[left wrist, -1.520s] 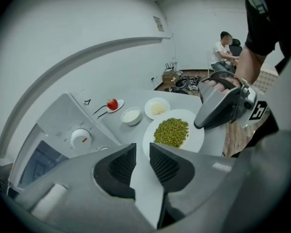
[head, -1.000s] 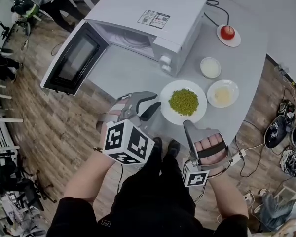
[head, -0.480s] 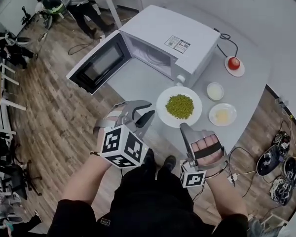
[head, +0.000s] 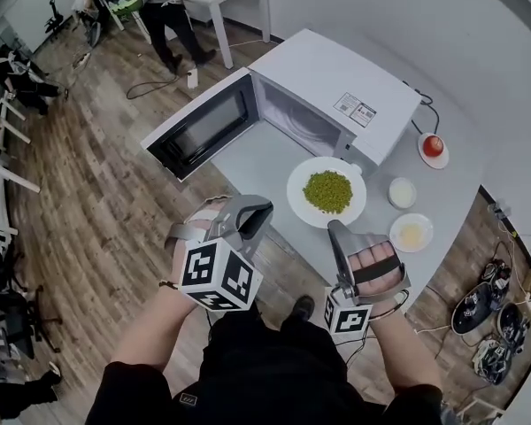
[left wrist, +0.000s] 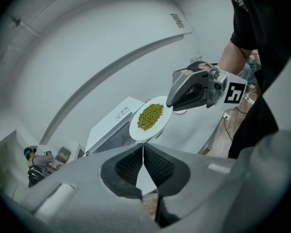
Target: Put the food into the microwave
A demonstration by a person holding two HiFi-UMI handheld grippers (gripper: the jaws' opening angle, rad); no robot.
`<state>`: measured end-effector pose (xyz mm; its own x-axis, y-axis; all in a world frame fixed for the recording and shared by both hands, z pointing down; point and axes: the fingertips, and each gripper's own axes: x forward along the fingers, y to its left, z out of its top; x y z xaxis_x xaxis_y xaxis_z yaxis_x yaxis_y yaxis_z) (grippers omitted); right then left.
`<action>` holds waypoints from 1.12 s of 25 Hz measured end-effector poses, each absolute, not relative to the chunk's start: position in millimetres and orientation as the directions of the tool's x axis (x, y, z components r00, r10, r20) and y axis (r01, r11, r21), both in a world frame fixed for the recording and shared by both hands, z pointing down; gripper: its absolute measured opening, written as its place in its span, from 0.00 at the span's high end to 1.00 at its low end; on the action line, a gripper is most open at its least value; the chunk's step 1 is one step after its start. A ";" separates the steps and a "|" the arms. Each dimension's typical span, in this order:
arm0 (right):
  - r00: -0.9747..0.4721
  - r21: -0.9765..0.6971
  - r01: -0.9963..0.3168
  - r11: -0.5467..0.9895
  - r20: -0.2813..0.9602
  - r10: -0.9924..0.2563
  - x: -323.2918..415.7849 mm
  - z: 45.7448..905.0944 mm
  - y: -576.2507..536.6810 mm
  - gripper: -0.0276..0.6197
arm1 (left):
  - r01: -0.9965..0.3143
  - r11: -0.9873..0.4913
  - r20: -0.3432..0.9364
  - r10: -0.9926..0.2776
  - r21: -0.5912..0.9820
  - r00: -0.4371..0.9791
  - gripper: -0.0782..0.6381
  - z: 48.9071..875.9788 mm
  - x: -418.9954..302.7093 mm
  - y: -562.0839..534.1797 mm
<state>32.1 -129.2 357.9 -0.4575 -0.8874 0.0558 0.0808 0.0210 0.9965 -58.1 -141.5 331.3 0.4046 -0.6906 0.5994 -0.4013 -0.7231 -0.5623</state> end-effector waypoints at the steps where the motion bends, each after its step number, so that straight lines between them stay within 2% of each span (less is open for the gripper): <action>1: -0.447 0.997 0.080 0.019 0.053 -0.893 24.2 356.9 -134.4 0.92 | -0.395 -0.726 0.598 -0.688 -0.564 0.411 0.87 331.0 -67.0 -145.7; 14: -0.258 0.999 0.049 0.023 0.035 -0.966 -74.0 358.6 -206.9 0.92 | -0.279 -0.746 0.564 -0.648 -0.604 0.511 0.88 329.2 -159.6 -212.1; 28: -0.201 0.998 0.007 0.065 0.065 -0.977 -104.2 393.9 -268.8 0.92 | -0.231 -0.774 0.580 -0.605 -0.589 0.545 0.88 369.6 -163.1 -261.8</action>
<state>-104.2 -268.8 393.9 -0.2009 -0.9775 0.0649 0.0073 0.0647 0.9979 -163.1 -261.8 369.6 0.5451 -0.6050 0.5803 -0.2315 -0.7739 -0.5894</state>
